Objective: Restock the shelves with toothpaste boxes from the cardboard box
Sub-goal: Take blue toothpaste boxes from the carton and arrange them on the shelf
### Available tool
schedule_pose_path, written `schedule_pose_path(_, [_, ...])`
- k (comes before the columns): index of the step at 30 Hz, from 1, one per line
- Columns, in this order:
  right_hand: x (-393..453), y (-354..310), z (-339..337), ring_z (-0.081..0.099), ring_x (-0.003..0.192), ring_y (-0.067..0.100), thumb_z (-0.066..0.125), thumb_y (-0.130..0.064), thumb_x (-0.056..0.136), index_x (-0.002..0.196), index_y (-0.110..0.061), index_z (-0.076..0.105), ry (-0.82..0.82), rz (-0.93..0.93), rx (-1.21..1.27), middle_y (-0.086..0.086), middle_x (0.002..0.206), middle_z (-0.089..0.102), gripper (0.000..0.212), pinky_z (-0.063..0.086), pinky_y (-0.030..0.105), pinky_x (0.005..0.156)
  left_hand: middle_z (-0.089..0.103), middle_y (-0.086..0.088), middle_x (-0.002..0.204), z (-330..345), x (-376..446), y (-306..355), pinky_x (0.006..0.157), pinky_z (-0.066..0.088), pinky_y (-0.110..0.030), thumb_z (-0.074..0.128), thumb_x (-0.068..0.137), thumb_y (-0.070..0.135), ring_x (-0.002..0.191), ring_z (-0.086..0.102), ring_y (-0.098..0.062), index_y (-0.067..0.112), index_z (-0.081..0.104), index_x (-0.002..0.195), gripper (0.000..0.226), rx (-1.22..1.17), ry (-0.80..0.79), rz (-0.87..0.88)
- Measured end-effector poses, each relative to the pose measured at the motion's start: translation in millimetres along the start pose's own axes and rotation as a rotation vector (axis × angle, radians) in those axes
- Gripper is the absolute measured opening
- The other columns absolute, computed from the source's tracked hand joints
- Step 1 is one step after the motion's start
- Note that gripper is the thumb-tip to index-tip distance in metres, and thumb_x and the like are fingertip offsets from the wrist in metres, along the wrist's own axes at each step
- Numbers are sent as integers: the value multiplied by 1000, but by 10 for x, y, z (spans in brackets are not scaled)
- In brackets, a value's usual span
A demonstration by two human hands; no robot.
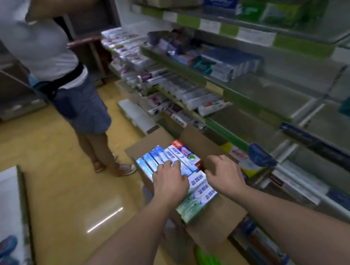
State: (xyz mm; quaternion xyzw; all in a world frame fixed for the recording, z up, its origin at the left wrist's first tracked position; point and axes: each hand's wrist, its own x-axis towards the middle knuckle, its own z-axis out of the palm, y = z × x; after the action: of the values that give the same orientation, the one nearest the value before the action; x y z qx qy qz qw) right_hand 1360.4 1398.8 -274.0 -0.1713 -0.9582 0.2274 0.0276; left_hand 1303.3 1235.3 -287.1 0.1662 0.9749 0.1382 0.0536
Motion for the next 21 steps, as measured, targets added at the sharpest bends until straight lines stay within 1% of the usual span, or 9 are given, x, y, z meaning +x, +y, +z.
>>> schedule_pose_path(3, [335, -55, 245, 57, 112, 29, 59, -34, 88, 131, -22, 57, -86, 2, 26, 7, 119, 58, 45, 44, 32, 89, 52, -8, 139, 84, 217, -163, 103, 40, -44, 51, 95, 39, 127, 46, -32, 20, 50, 142, 51, 5, -21, -93])
schedule_pose_path(8, [979, -61, 566, 56, 117, 29, 59, -32, 90, 140, -19, 50, -244, 15, 52, 8, 131, 56, 52, 44, 34, 92, 55, -8, 136, 274, 680, -358, 102, 42, -41, 53, 94, 38, 125, 49, -30, 18, 51, 140, 50, -16, -51, -229])
schedule_pose_path(11, [1323, -21, 719, 55, 119, 30, 61, -33, 90, 141, -17, 49, -325, 8, 34, 10, 133, 56, 55, 43, 34, 94, 55, -9, 135, 384, 957, -382, 101, 42, -41, 52, 95, 37, 124, 49, -31, 17, 51, 140, 49, -42, -94, -305])
schedule_pose_path(15, [1661, 18, 924, 57, 117, 31, 63, -34, 88, 137, -14, 52, -442, 15, 44, 12, 130, 59, 53, 46, 35, 93, 52, -9, 141, 584, 1220, -350, 107, 40, -41, 51, 97, 36, 130, 44, -30, 15, 47, 146, 53, -99, -151, -389])
schedule_pose_path(18, [1850, 24, 1102, 59, 114, 29, 65, -40, 85, 136, -17, 53, -520, 60, 87, 9, 127, 63, 57, 51, 36, 91, 50, -10, 143, 728, 1378, -325, 108, 39, -38, 51, 98, 33, 132, 42, -29, 12, 47, 145, 52, -144, -187, -432])
schedule_pose_path(21, [1992, 17, 1290, 60, 114, 27, 67, -41, 86, 136, -16, 55, -587, 105, 132, 8, 127, 64, 57, 50, 33, 90, 43, -11, 151, 836, 1518, -327, 112, 35, -38, 52, 99, 34, 140, 36, -29, 11, 45, 147, 53, -157, -215, -473])
